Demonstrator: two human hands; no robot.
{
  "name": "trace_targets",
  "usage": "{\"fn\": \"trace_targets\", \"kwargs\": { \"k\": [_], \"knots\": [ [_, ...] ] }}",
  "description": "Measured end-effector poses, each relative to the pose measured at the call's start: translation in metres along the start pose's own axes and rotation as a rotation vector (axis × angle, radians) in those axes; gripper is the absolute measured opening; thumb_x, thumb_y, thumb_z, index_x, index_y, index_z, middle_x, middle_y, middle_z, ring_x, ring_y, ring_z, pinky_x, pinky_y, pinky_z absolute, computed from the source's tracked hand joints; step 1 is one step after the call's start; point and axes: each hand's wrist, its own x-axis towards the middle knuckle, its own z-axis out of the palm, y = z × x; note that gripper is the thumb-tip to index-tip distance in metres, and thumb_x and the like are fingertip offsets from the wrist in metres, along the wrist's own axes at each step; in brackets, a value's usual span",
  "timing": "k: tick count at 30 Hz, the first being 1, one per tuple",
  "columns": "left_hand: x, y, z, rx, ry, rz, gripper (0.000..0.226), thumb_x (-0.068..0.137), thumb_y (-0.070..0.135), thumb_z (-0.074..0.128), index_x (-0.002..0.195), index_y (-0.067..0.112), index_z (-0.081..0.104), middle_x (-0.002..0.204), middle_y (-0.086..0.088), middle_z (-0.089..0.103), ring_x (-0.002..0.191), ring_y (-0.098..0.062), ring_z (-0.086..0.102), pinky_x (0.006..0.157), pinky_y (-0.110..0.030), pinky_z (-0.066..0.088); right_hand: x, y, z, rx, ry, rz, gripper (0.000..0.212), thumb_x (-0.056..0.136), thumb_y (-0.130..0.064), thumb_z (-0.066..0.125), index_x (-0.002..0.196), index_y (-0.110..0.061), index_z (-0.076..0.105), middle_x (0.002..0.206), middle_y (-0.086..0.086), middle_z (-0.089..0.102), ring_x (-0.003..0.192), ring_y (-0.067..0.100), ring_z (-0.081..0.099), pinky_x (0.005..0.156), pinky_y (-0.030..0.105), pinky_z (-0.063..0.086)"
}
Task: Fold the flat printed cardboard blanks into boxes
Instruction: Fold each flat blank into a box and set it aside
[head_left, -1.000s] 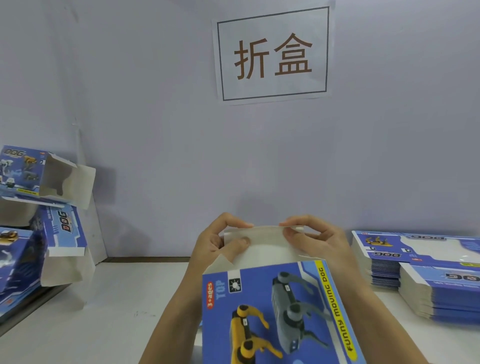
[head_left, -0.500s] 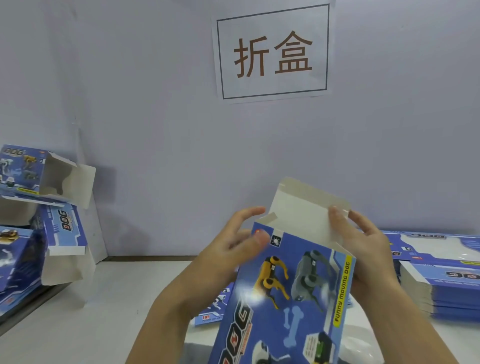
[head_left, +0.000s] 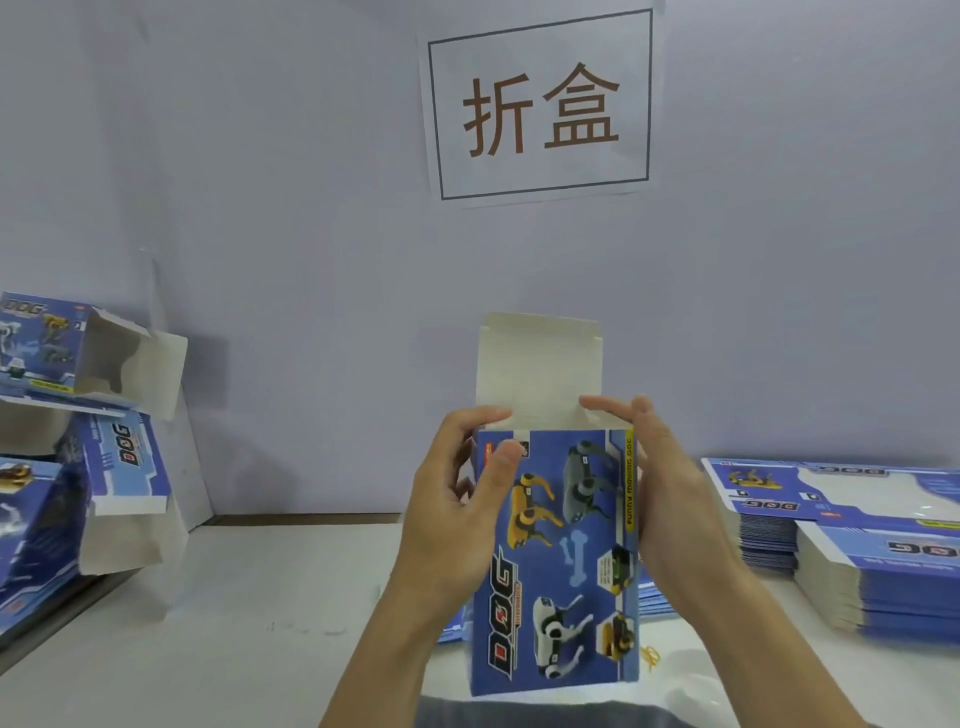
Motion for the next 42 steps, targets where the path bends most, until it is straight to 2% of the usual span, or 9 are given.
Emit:
{"fn": "trace_targets", "kwargs": {
  "k": [3,7,14,17,19,24,28,32,42],
  "knots": [
    [-0.004,-0.005,0.011,0.139,0.038,-0.014,0.035,0.086,0.065,0.041,0.086,0.033,0.056,0.067,0.019,0.054,0.056,-0.002,0.050,0.058,-0.015,0.042,0.000,0.010,0.003,-0.165,0.099,0.005,0.050,0.093,-0.060,0.042,0.080,-0.026,0.077,0.092,0.000,0.075,0.075,0.011,0.070,0.073,0.038,0.056],
    [-0.005,-0.020,0.018,0.106,0.175,-0.132,0.039,0.104,0.025,0.045,0.066,0.029,0.050,0.073,0.008,0.048,0.067,-0.009,0.050,0.062,-0.015,0.039,0.002,0.029,0.007,-0.325,0.149,-0.006,0.034,0.103,-0.026,0.048,0.078,-0.027,0.072,0.095,0.018,0.062,0.070,0.015,0.058,0.062,0.017,0.046],
    [-0.006,-0.031,0.009,0.023,0.260,-0.272,0.037,0.101,0.010,0.045,0.119,0.041,0.041,0.109,0.001,0.060,0.073,0.004,0.063,0.074,-0.032,0.059,0.003,0.046,0.005,-0.140,0.121,0.154,0.047,0.098,-0.012,0.049,0.130,-0.045,0.040,0.105,-0.009,0.064,0.070,0.007,0.072,0.056,0.022,0.055],
    [-0.007,-0.029,0.011,0.023,0.223,-0.275,0.062,0.102,0.015,0.046,0.146,0.052,0.023,0.132,0.000,0.057,0.111,-0.006,0.062,0.098,-0.045,0.053,0.008,0.049,-0.001,-0.172,0.059,0.146,0.058,0.098,-0.007,0.043,0.136,-0.051,0.038,0.086,-0.027,0.071,0.077,-0.004,0.070,0.058,0.014,0.054],
    [-0.006,-0.032,0.012,0.049,0.216,-0.254,0.059,0.102,0.015,0.048,0.144,0.052,0.029,0.137,-0.001,0.054,0.123,-0.020,0.056,0.101,-0.047,0.051,0.008,0.046,-0.003,-0.190,0.028,0.132,0.056,0.095,-0.003,0.042,0.128,-0.049,0.049,0.078,-0.027,0.071,0.072,-0.006,0.068,0.056,0.015,0.053],
    [-0.009,-0.039,0.009,0.023,0.267,-0.157,0.005,0.100,0.021,0.048,0.099,0.021,0.054,0.085,0.012,0.064,0.085,-0.015,0.065,0.063,-0.021,0.054,0.005,0.052,-0.002,-0.102,0.097,0.110,0.023,0.096,-0.015,0.045,0.097,-0.033,0.061,0.084,0.004,0.061,0.074,0.019,0.061,0.065,0.037,0.049],
    [-0.015,-0.043,0.008,-0.196,0.279,-0.209,0.047,0.089,0.048,0.042,0.106,0.006,0.053,0.100,-0.013,0.068,0.091,-0.032,0.072,0.067,-0.036,0.059,0.002,0.055,-0.009,0.027,0.070,0.048,0.035,0.087,-0.042,0.045,0.096,-0.020,0.070,0.093,0.005,0.071,0.080,0.023,0.068,0.064,0.034,0.053],
    [-0.013,-0.043,0.009,-0.105,0.238,-0.184,0.039,0.086,0.049,0.059,0.105,0.016,0.050,0.102,-0.011,0.063,0.100,-0.036,0.069,0.074,-0.044,0.060,0.000,0.058,-0.011,0.014,-0.036,0.081,0.039,0.085,-0.051,0.053,0.109,-0.021,0.064,0.107,0.015,0.072,0.099,0.033,0.071,0.084,0.049,0.057],
    [-0.014,-0.049,0.009,-0.068,0.227,-0.188,0.024,0.088,0.041,0.052,0.104,0.024,0.057,0.124,-0.016,0.055,0.116,-0.041,0.061,0.062,-0.028,0.060,0.000,0.059,-0.008,-0.009,-0.037,0.088,0.019,0.079,-0.035,0.064,0.097,-0.030,0.062,0.090,0.009,0.074,0.084,0.029,0.075,0.055,0.032,0.058]
  ]
}}
